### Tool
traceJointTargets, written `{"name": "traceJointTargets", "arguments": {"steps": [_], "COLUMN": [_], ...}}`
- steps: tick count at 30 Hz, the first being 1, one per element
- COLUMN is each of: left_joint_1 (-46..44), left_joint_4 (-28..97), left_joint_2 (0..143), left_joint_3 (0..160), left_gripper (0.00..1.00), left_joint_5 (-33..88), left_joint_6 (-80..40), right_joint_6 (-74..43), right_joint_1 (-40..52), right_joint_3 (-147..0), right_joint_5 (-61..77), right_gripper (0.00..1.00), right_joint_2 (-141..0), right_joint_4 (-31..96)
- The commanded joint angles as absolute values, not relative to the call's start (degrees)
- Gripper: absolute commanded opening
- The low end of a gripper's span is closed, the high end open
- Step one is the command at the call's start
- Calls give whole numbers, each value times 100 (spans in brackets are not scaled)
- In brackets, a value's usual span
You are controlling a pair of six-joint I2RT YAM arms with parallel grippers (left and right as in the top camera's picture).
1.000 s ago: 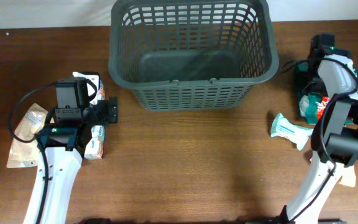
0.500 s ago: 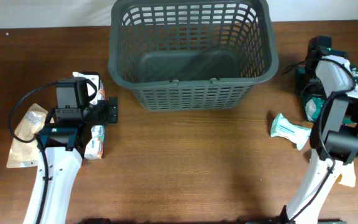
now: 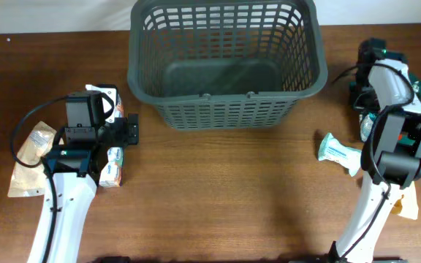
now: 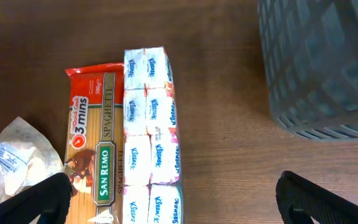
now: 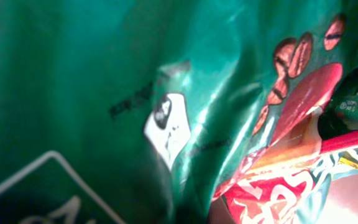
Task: Pack container
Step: 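Lift the Nescafe bag with the right gripper and drop it into the basket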
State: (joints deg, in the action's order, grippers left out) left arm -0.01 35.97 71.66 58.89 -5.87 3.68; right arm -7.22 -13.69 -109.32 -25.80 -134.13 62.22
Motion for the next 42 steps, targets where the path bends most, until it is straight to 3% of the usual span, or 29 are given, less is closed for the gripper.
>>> {"name": "traceJointTargets", "arguments": {"steps": [1, 12, 17, 28, 42], "left_joint_1": [16, 16, 16, 16, 19], "left_joint_4": [3588, 3588, 3588, 3588, 3588], "left_joint_2": [7179, 7179, 7179, 7179, 7179], "left_joint_3": [6031, 6031, 6031, 6031, 6031], "left_gripper": [99, 99, 99, 99, 99], "left_joint_5": [-582, -582, -582, -582, -582], "left_joint_6": [478, 478, 478, 478, 480], "right_joint_6": [-803, -768, -316, 864, 628], "right_joint_1": [-1433, -1297, -628, 1874, 2517], "right_joint_3": [-11762, -14722, -15992, -16123, -15629], "right_joint_5": [-1361, -1352, -1313, -878, -679], "right_gripper": [4, 4, 4, 4, 4], "right_joint_2": [-13246, -12055, -11284, -11050, -12700], "right_joint_4": [6757, 8005, 8298, 8180, 8154]}}
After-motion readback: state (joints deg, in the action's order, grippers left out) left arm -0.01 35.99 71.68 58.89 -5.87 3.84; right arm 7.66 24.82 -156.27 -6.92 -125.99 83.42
